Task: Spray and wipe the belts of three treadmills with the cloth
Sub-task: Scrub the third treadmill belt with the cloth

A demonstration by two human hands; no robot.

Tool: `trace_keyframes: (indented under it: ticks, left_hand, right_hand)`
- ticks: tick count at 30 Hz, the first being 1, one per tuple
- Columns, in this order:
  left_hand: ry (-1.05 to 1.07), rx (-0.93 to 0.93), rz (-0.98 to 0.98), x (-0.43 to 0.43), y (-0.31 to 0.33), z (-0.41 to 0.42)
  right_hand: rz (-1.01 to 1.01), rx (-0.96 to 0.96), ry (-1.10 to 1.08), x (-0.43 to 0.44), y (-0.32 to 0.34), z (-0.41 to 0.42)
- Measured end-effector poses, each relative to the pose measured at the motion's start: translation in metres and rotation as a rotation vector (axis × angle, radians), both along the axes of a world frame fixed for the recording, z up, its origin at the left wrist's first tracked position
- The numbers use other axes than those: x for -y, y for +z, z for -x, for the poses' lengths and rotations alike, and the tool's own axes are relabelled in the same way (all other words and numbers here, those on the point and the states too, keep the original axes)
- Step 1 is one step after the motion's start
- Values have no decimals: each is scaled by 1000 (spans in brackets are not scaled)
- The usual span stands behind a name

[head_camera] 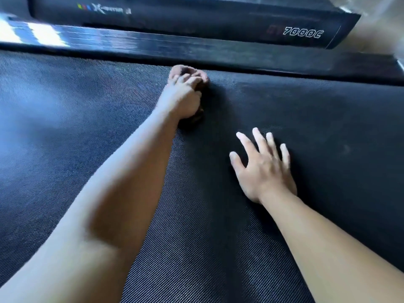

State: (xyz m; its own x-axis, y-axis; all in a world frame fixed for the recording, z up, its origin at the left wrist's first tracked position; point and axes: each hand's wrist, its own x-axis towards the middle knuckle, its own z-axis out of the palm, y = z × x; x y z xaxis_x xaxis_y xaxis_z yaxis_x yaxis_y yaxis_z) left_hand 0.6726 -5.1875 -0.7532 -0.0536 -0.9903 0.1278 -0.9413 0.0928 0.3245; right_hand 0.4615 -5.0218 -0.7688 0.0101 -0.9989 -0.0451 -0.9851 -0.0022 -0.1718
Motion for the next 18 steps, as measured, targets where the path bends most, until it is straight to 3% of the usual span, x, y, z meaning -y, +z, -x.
trace_keyframes:
  ticks: [3, 7, 12, 18]
  left_hand:
    - [-226, -48, 53, -31, 2, 39]
    - [-322, -94, 4, -95, -5, 26]
    - [-162, -62, -35, -159, -4, -42]
    - [153, -45, -18, -127, -4, -91]
  right_hand:
    - [-4, 5, 1, 0, 1, 0]
    - [-12, 8, 1, 0, 2, 1]
    - [12, 18, 6, -1, 1, 0]
    - [15, 19, 13, 0, 1, 0]
